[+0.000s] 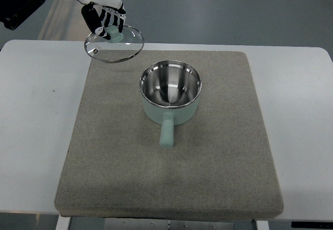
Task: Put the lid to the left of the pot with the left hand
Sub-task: 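Lift the glass lid off the pot and carry it beside the pot, then lower the glass lid onto the mat next to the pot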
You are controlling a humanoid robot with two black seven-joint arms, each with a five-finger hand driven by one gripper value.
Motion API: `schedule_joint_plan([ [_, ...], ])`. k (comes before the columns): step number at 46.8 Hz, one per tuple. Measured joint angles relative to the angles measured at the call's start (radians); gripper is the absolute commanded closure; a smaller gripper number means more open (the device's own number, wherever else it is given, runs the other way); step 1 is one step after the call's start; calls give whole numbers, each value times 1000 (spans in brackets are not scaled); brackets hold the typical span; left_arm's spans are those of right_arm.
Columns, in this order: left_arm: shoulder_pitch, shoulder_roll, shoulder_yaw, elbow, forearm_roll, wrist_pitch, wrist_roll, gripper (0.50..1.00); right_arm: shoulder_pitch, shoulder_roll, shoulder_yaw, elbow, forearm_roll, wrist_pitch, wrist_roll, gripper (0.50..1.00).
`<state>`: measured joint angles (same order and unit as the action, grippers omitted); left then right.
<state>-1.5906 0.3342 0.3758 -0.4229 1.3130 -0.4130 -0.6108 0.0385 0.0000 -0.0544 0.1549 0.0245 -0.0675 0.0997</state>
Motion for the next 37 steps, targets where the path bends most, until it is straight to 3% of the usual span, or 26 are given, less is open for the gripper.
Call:
schedule_joint_plan([
  [37,169,-20,-8,80,-50,105,0,1000,0,0,0,0,0,0,0,579],
])
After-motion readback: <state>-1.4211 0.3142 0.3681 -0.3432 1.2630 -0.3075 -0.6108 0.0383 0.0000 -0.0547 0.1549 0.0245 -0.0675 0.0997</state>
